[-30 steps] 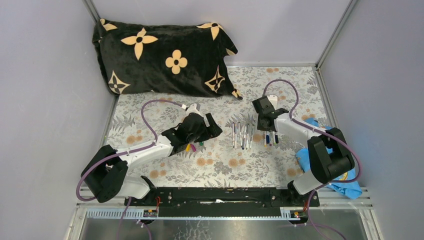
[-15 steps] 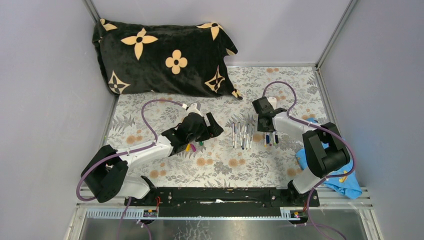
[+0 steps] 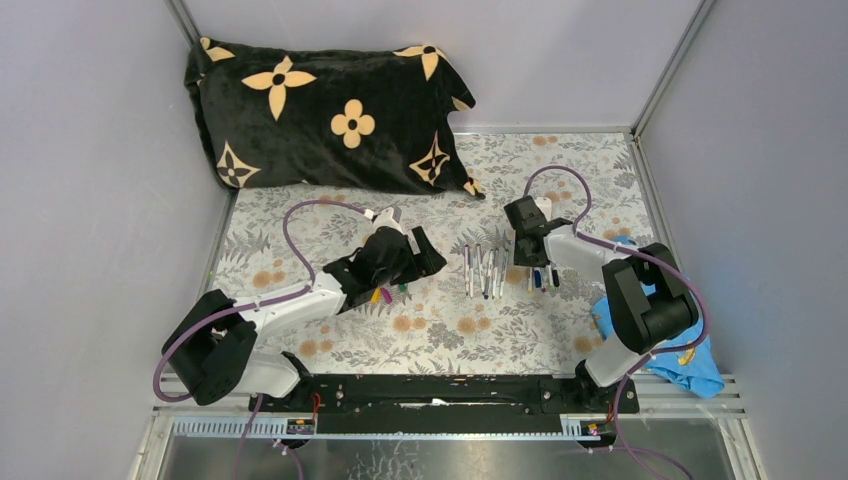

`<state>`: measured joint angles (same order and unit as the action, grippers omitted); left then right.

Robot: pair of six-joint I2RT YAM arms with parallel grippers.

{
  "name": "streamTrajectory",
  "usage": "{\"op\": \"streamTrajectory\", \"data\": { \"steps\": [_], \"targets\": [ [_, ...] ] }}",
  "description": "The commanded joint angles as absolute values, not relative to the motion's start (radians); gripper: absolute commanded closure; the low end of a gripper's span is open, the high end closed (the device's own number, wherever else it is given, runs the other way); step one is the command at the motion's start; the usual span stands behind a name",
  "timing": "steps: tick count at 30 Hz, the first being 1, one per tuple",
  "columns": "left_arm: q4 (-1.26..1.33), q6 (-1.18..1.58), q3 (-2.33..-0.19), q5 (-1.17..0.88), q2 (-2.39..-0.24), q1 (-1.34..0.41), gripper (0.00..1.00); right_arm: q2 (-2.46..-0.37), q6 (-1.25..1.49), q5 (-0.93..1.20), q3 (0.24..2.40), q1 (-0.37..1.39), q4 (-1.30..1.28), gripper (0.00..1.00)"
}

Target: Open the pen caps

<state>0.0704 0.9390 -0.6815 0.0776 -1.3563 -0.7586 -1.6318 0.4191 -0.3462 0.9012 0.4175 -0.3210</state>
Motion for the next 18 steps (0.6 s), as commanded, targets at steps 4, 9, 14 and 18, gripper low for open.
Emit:
{"op": "streamTrajectory", "data": {
  "steps": [4,9,14,18],
  "targets": [
    [0.13,0.932,-0.667,0.074,-1.351,-0.764,0.12,-1.645,0.436,-0.328,0.881,0.411,-0.305,0.68],
    [0.136,0.937,-0.661,0.069,-1.35,-0.763,0.12,-1.66,0.448,-0.315,0.887,0.411,-0.324,0.69],
    [0.141,0.945,-0.66,0.066,-1.35,-0.764,0.12,-1.669,0.465,-0.299,0.876,0.411,-0.331,0.82],
    [0.142,0.951,-0.666,0.059,-1.352,-0.764,0.12,-1.628,0.476,-0.296,0.85,0.411,-0.324,0.98]
  ]
}}
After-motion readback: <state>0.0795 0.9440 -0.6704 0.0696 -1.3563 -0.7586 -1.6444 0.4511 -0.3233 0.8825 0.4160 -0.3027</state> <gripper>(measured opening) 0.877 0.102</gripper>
